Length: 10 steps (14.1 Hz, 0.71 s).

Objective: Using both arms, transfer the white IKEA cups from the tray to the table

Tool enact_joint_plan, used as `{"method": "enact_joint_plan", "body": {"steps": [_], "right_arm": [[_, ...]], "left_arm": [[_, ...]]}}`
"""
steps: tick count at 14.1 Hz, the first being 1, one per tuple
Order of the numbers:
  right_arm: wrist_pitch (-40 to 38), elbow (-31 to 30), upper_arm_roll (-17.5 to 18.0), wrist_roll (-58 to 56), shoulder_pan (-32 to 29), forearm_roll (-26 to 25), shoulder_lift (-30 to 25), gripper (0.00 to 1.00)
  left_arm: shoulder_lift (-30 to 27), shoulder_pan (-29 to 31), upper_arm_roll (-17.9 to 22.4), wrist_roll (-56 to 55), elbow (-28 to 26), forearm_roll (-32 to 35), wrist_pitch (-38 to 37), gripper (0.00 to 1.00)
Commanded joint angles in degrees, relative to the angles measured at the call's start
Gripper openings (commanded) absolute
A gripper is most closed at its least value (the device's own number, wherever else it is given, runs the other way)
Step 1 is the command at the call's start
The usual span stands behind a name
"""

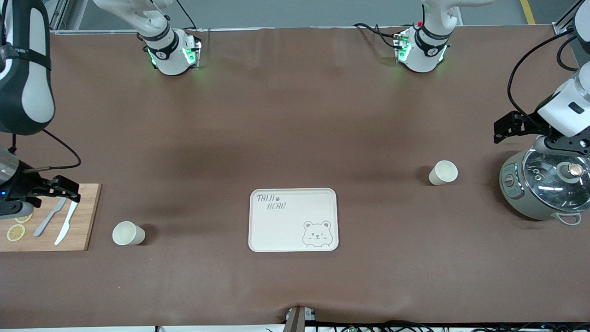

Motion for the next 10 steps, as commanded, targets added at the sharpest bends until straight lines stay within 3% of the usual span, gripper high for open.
{"method": "enact_joint_plan", "body": {"steps": [1, 10], "right_arm": [[1.42, -4.17, 0.59, -0.88, -0.5, -1.06, -3.18, 1.0], [1.42, -4.34, 0.59, -0.17, -0.06, -0.97, -2.65, 1.0]], "left_arm": [[-0.1, 0.53, -0.8, -0.66, 0.24, 0.88, -0.37, 1.0], [-0.1, 0.36, -0.8, -1.01, 0.15, 0.97, -0.37, 1.0]]}}
